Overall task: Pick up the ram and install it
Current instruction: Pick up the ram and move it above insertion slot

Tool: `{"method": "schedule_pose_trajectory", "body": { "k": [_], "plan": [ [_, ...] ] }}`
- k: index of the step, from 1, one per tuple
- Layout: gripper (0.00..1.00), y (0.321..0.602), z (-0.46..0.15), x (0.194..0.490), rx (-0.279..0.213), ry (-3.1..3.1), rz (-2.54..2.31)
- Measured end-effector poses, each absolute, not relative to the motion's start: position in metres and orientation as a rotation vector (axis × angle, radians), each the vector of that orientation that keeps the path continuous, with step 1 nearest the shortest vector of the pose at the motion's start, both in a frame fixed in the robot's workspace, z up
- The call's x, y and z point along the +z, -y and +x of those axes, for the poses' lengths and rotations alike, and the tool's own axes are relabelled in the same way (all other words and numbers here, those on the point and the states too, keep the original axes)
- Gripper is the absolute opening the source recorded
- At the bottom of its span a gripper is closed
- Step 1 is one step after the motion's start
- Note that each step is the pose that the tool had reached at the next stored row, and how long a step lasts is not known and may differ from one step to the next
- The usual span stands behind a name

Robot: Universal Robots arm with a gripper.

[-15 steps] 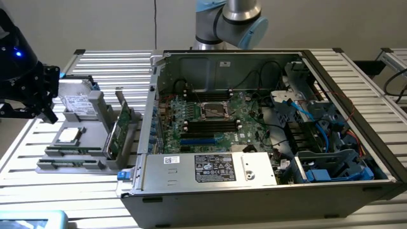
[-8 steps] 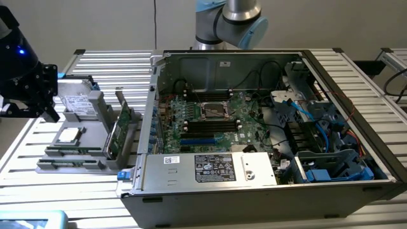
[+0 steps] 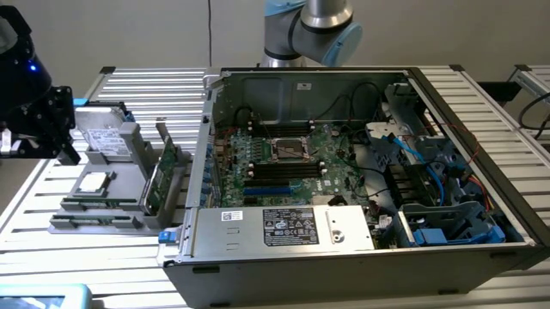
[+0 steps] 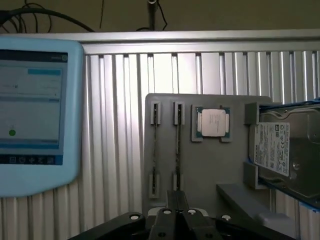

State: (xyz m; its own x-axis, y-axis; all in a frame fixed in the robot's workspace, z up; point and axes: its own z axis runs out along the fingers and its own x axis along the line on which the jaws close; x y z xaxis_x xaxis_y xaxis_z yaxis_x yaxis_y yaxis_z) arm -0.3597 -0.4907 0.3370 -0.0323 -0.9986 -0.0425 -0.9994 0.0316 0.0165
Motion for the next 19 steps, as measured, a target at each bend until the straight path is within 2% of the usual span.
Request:
{"method": "schedule_pose_trajectory", "body": {
  "k": [8, 9, 10, 11, 13, 19],
  "plan": [
    [0.11, 0.491, -0.36, 0.337, 0.065, -2.237, -2.178],
    [0.12, 0.491, -0.36, 0.337, 0.065, -2.237, -2.178],
    [0.18, 0.491, -0.36, 0.337, 0.065, -2.237, -2.178],
    [0.18, 0.491, -0.36, 0.337, 0.065, -2.237, -2.178],
    [0.31, 0.491, -0.36, 0.336, 0.065, -2.237, -2.178],
    [0.31, 0.491, -0.364, 0.326, 0.062, -2.238, -2.179]
  ]
}}
